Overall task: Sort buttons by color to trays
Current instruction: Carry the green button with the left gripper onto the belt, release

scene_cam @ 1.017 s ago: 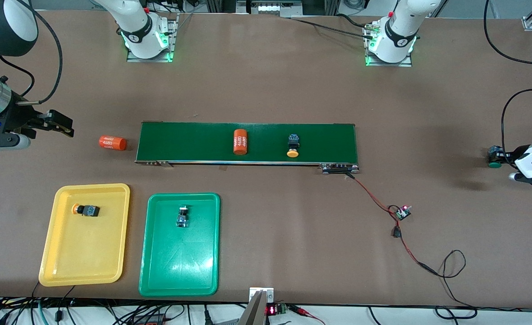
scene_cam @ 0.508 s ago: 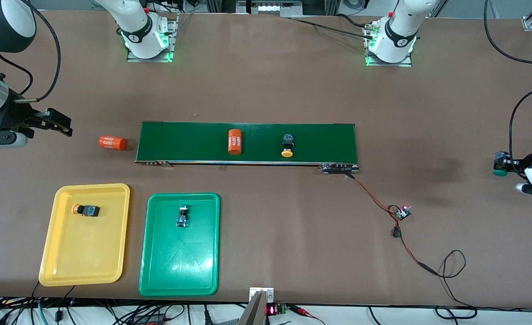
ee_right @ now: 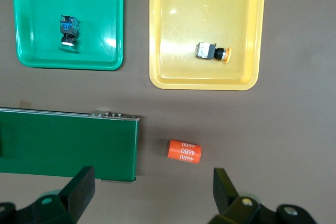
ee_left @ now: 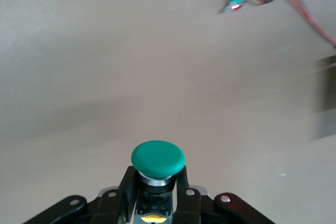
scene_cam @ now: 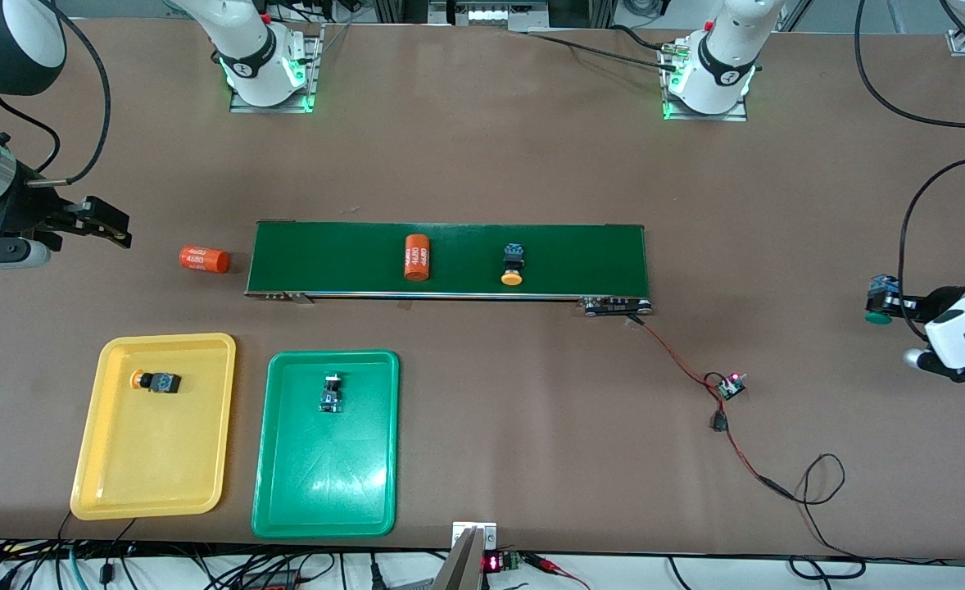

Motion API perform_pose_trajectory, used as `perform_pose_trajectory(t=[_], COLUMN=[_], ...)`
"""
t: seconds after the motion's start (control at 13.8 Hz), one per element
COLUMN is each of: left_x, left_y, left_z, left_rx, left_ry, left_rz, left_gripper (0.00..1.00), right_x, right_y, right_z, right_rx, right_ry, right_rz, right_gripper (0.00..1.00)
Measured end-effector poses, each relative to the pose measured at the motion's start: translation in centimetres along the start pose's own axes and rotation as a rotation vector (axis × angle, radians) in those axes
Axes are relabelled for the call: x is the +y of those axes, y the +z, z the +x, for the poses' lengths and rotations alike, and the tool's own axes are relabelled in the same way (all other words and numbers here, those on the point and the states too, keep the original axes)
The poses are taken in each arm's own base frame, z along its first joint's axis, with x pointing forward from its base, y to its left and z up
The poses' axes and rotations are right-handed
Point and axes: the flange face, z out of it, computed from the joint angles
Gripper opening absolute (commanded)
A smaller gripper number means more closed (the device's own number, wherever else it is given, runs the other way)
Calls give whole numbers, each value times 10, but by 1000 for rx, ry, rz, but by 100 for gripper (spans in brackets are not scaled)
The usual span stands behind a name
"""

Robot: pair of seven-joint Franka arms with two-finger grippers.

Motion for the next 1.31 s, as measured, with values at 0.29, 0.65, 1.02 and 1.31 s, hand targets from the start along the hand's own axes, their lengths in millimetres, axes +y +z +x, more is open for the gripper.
perform_pose_trajectory(t=[0.29, 0.65, 1.02, 1.31], left_x=[63, 107, 145, 235], left_y=[-21, -28, -53, -12], left_z=[10, 28, 17, 29], left_rx=[1, 35, 56, 45], left_ry=[-1, -10, -101, -48], left_rz=[-44, -92, -162, -132], left_gripper=[13, 13, 13, 13], right_x=[1, 1, 1, -1], right_y=[-2, -3, 1, 15], right_z=[1, 1, 2, 8], right_rx=[8, 10, 3, -16], right_ry=[2, 2, 2, -1], right_rz=[0, -1, -1, -3], right_gripper=[100, 100, 100, 100])
